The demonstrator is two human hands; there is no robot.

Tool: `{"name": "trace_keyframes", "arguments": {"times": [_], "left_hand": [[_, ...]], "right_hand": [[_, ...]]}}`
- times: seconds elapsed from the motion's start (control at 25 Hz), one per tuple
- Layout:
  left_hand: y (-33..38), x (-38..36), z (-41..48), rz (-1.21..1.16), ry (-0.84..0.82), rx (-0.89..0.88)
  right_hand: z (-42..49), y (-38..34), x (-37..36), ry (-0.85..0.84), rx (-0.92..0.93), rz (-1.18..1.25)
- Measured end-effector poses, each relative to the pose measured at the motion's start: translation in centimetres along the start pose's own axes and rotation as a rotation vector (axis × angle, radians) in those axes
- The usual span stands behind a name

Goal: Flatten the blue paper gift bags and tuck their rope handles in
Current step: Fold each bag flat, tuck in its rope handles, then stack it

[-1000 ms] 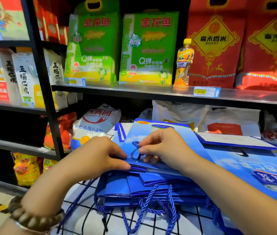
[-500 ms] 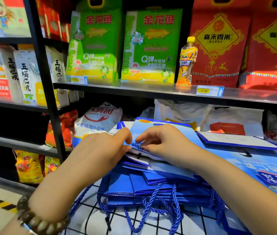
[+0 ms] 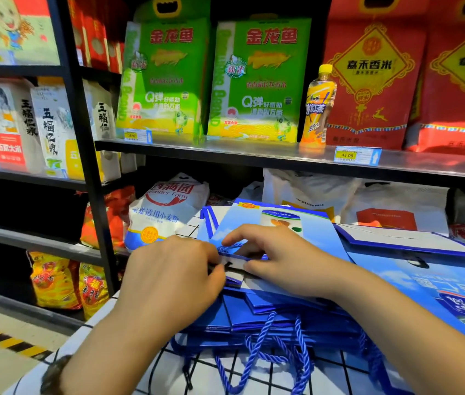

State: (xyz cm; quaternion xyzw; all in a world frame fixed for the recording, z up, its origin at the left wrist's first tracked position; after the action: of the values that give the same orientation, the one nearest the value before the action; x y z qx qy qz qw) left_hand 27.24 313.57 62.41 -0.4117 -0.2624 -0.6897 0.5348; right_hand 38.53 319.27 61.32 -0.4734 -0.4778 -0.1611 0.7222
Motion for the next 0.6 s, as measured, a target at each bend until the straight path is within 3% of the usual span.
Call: {"name": "trace_keyframes", "arguments": {"times": [0.16,0.32,0.6], "left_hand": [[0.4,-1.2,0.1,0.142,-0.082,0.175],[1.9,-2.0,0.2,0.252,-0.074,0.095],[1.2,-2.8,-0.1,-0.025,-0.155,-0.03]], "right_hand": [[0.0,0.2,-0.2,0.016,-0.024,0.02],[-0.1,0.0,0.1,0.04,-0.017,0.098],[-0.4,0.7,-0.8,0.029,-0.027,-0.043]]}}
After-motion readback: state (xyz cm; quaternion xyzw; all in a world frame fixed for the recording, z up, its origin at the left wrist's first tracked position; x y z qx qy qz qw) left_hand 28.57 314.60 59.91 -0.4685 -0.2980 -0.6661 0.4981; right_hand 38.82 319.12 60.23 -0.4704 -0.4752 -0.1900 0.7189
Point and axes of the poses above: each hand's wrist, its own z-axis towards the middle knuckle, its own x-axis out of the back of the hand, y = z × x, the point moved 6 cm from there along z, towards the middle knuckle, and after that the axes turned 13 degrees about -x, right-handed, at the moved point
